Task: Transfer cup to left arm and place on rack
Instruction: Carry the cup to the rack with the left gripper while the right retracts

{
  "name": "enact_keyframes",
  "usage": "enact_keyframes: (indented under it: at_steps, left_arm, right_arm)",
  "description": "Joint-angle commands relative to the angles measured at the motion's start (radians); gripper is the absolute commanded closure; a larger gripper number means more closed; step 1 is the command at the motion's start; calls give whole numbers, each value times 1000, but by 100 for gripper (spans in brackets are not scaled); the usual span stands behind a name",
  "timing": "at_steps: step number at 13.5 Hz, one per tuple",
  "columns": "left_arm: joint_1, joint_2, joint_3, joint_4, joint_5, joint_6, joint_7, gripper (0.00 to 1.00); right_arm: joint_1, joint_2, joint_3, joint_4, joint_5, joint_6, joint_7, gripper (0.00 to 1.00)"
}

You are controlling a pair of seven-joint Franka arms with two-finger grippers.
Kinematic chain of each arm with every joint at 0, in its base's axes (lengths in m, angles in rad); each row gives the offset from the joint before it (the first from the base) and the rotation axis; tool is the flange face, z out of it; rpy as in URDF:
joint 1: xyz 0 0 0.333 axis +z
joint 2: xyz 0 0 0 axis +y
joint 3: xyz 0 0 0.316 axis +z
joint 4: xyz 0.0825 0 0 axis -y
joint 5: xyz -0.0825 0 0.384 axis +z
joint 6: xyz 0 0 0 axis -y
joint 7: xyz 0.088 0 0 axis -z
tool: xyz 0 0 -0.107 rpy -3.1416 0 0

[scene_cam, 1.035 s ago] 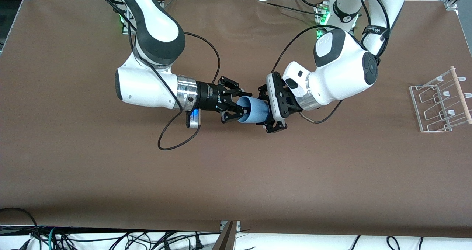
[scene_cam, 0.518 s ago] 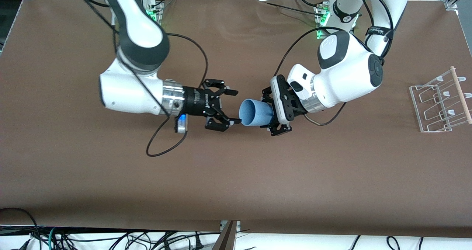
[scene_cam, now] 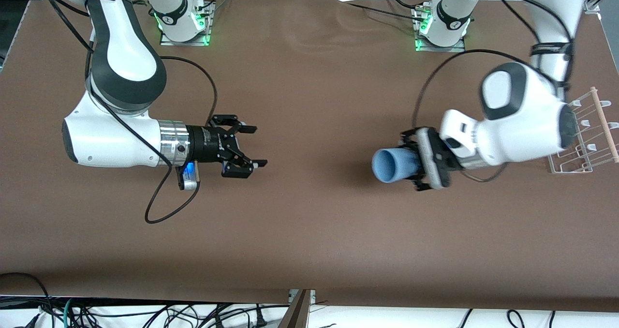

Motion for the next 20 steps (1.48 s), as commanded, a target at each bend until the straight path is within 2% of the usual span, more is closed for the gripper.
enact_keyframes:
  at_steps: [1, 3, 5, 8, 10, 14, 17, 20]
  left_arm:
    - [65, -54, 11, -3, 171, -94, 32, 100]
    - [117, -58, 14, -6, 318, -106, 140, 100]
    - [164, -58, 35, -12, 450, -105, 236, 100]
    - [171, -64, 112, -25, 578, -100, 264, 100]
    - [177, -67, 141, -28, 677, -120, 262, 100]
    - [185, -68, 147, -61, 1005, -190, 251, 100]
    - [185, -73, 149, -132, 1249, -227, 117, 100]
    - [185, -71, 161, -169, 1423, -233, -5, 100]
  right_arm:
    - [-8, -42, -11, -3, -149, -99, -156, 1]
    - [-8, -86, -13, -20, -273, -164, -255, 1]
    - [-8, -172, -13, -76, -408, -218, -414, 1]
    - [-9, -362, -63, -281, -524, -209, -712, 1]
    - [-23, -436, -105, -355, -600, -210, -913, 1]
    - [-106, -515, -103, -443, -803, -143, -1246, 1]
    - [-118, -519, -93, -445, -890, -108, -1310, 1]
    - [-111, -522, -93, -440, -895, -106, -1294, 1]
